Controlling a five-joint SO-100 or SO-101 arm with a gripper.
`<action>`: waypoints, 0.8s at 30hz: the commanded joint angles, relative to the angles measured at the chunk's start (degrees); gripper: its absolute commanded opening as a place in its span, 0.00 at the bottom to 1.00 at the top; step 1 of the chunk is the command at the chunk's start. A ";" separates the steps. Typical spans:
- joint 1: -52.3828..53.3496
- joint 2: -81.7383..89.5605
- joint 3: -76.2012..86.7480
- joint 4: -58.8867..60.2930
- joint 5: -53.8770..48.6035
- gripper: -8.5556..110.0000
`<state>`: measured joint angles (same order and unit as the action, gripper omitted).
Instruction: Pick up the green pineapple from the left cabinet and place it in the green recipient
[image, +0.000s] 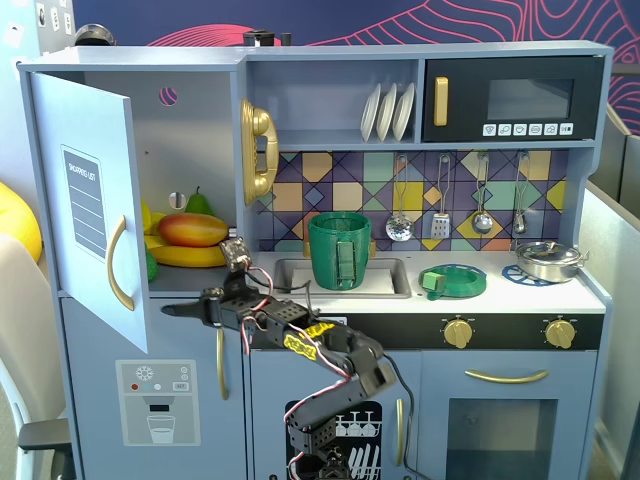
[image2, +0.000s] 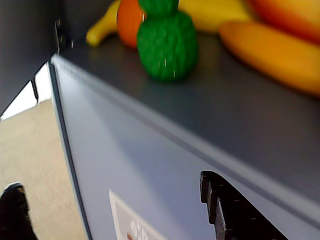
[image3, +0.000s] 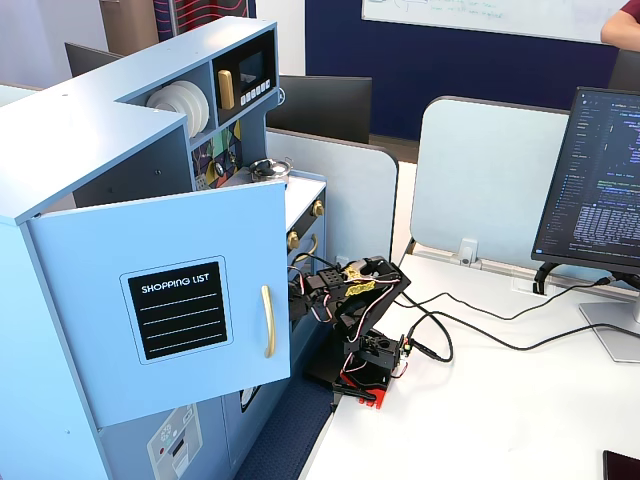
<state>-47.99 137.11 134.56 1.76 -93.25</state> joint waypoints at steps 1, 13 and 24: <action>0.53 -5.36 -7.82 -6.68 0.53 0.46; 2.46 -25.66 -21.88 -20.04 -1.58 0.57; 3.34 -37.97 -35.60 -19.69 -6.94 0.55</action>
<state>-45.44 100.72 105.73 -15.29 -98.70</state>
